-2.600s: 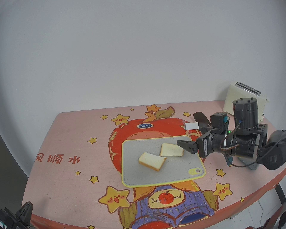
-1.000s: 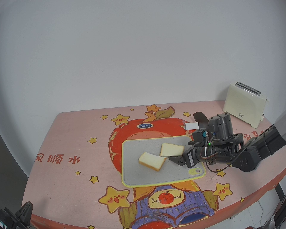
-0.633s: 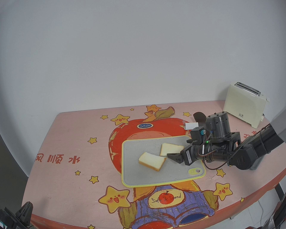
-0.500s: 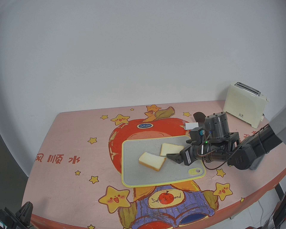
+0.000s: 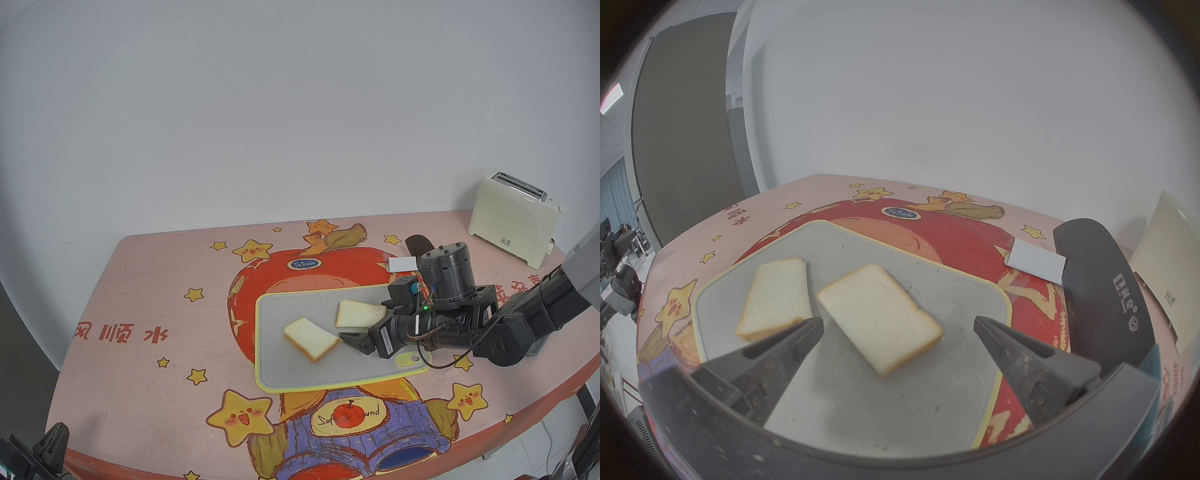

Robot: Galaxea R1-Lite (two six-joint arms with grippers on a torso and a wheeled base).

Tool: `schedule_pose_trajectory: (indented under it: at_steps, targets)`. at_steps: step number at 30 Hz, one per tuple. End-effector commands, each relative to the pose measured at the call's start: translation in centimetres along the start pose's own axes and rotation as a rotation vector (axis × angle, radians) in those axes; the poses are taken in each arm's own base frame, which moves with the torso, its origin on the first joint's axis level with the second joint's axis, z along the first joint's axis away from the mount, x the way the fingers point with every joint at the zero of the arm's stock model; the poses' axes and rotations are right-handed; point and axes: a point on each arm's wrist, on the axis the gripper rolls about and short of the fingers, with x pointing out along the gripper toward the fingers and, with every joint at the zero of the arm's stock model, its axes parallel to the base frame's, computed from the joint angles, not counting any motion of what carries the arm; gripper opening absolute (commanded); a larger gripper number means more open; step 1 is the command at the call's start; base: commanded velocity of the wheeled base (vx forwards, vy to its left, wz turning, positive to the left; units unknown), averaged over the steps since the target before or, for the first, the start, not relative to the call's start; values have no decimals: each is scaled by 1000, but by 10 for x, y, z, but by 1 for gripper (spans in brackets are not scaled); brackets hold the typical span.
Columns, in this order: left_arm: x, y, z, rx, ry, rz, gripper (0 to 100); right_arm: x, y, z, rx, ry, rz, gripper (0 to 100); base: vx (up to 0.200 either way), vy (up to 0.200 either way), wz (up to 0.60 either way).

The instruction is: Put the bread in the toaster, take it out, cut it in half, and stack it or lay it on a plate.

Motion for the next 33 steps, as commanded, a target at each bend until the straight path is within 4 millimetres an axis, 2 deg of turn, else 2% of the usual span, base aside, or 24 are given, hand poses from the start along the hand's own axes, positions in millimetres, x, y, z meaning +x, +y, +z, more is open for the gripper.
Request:
schedule_pose_trajectory:
  at_steps: [1, 7, 12, 18, 29, 33]
  targets:
    - [0, 0, 0, 0, 0, 0, 0, -3, 11, -1, -16, 6, 25, 100, 0, 0, 0]
    - [0, 0, 0, 1, 2, 0, 0, -10, 27, -3, -40, 7, 53, 100, 0, 0, 0]
    - [0, 0, 0, 1, 2, 0, 0, -19, 16, 6, -20, -32, 25, 100, 0, 0, 0]
    - [0, 0, 0, 0, 2, 0, 0, -19, 0, 9, 6, -44, -21, 100, 0, 0, 0]
    - [0, 0, 0, 0, 2, 0, 0, -16, 2, 4, 2, -23, -13, 100, 0, 0, 0]
    - [0, 0, 0, 0, 2, 0, 0, -9, 3, -1, -1, 0, -7, 100, 0, 0, 0]
